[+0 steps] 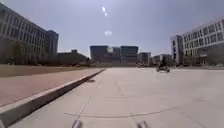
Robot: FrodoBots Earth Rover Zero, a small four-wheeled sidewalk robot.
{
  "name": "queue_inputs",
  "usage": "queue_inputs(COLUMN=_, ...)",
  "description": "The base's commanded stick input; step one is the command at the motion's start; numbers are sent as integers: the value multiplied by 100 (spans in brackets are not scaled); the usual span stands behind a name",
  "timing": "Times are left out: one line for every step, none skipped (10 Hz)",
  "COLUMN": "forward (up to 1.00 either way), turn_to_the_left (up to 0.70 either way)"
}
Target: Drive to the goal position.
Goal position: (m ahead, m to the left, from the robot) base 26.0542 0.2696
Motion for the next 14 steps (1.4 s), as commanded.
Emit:
queue_inputs(forward=85, turn_to_the_left=0)
queue_inputs(forward=85, turn_to_the_left=0)
queue_inputs(forward=85, turn_to_the_left=0)
queue_inputs(forward=85, turn_to_the_left=0)
queue_inputs(forward=85, turn_to_the_left=0)
queue_inputs(forward=85, turn_to_the_left=0)
queue_inputs(forward=85, turn_to_the_left=0)
queue_inputs(forward=85, turn_to_the_left=0)
queue_inputs(forward=85, turn_to_the_left=0)
queue_inputs(forward=85, turn_to_the_left=0)
queue_inputs(forward=85, turn_to_the_left=0)
queue_inputs(forward=85, turn_to_the_left=0)
queue_inputs(forward=85, turn_to_the_left=0)
queue_inputs(forward=85, turn_to_the_left=0)
